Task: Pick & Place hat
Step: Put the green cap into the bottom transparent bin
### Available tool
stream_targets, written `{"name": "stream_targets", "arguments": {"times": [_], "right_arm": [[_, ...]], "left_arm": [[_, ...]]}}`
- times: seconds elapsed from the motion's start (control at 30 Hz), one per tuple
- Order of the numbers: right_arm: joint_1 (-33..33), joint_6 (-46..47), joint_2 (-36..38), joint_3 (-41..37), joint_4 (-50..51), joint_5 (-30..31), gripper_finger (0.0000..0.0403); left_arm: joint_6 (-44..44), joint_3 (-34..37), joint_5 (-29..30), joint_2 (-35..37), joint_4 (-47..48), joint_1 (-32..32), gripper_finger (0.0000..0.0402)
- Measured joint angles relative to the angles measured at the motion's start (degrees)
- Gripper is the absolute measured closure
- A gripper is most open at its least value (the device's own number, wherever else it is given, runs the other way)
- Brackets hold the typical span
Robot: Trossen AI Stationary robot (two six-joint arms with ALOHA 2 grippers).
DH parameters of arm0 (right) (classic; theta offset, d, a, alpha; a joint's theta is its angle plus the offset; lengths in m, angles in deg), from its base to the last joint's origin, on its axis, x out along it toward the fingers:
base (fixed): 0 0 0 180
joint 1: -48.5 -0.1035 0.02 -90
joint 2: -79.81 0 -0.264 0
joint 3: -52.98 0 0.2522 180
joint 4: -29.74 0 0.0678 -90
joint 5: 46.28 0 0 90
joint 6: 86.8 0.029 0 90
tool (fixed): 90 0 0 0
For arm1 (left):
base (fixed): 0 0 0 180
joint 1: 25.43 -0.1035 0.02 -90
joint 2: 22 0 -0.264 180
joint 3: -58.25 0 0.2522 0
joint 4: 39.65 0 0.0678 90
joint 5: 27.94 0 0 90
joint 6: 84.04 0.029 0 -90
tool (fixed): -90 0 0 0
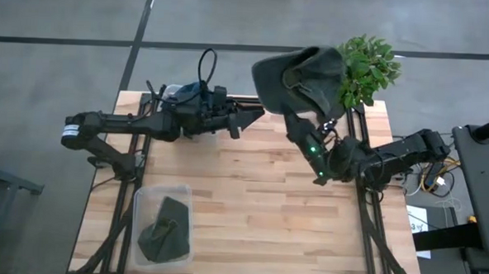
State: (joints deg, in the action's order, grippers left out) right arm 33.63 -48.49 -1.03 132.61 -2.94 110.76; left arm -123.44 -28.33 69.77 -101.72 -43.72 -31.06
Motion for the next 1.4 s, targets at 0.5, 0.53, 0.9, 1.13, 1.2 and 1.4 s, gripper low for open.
{"name": "stream_targets", "arguments": {"times": [0.5, 0.53, 0.9, 1.13, 1.2, 1.4], "right_arm": [[1.5, 1.6, -1.5, 0.4, -0.1, -2.7, 0.0391], [1.6, 2.0, -1.8, 0.4, -0.1, -2.7, 0.0391], [1.7, 4.8, -2.9, 0.4, -0.3, -5.7, 0.039], [1.7, 3.2, -2.9, 0.4, -0.3, -7.1, 0.039], [1.7, 3.1, -2.9, 0.4, -0.3, -7.4, 0.039], [1.6, 3.1, -2.9, 0.4, -0.2, -7.6, 0.0389]], "left_arm": [[0.3, 0.0, -1.9, 0.4, -1.5, -0.3, 0.0262], [0.3, 0.0, -2.2, 0.4, -1.4, -0.3, 0.0264], [-0.6, 0.0, -6.6, 0.3, -1.0, -0.9, 0.0379], [-1.0, 0.0, -9.4, 0.8, -0.7, -2.5, 0.0395], [-1.5, 0.0, -10.3, 0.9, -0.7, -2.9, 0.0396], [-2.8, 0.0, -11.5, 1.0, -0.7, -3.4, 0.0397]]}}
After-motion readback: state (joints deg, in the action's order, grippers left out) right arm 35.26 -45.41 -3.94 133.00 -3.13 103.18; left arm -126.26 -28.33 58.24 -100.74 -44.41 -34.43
